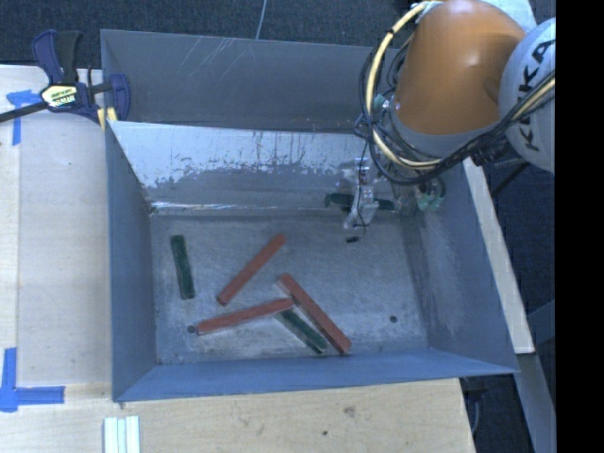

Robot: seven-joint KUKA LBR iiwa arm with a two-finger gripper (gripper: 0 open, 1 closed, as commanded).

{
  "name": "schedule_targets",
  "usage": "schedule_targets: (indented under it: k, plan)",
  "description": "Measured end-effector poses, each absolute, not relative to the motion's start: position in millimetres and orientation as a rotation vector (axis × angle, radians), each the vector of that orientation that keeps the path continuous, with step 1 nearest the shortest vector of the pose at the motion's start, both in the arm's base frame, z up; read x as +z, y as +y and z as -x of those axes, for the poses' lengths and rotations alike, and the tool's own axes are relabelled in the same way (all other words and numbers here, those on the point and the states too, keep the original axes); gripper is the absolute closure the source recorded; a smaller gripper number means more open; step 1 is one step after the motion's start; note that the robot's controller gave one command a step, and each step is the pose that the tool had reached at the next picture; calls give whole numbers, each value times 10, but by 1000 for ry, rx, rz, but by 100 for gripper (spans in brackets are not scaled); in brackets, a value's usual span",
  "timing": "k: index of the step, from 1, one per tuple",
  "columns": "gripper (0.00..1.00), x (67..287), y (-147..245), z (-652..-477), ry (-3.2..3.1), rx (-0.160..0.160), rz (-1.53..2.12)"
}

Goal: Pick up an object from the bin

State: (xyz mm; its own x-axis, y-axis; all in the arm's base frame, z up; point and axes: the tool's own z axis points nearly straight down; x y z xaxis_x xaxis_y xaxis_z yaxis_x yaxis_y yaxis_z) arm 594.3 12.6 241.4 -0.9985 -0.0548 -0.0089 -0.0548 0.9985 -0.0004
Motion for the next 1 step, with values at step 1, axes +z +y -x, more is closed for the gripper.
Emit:
schedule_targets:
  k: [1]
  plan:
    - [100, 2399, 126, -5937, 3135, 0, 86]
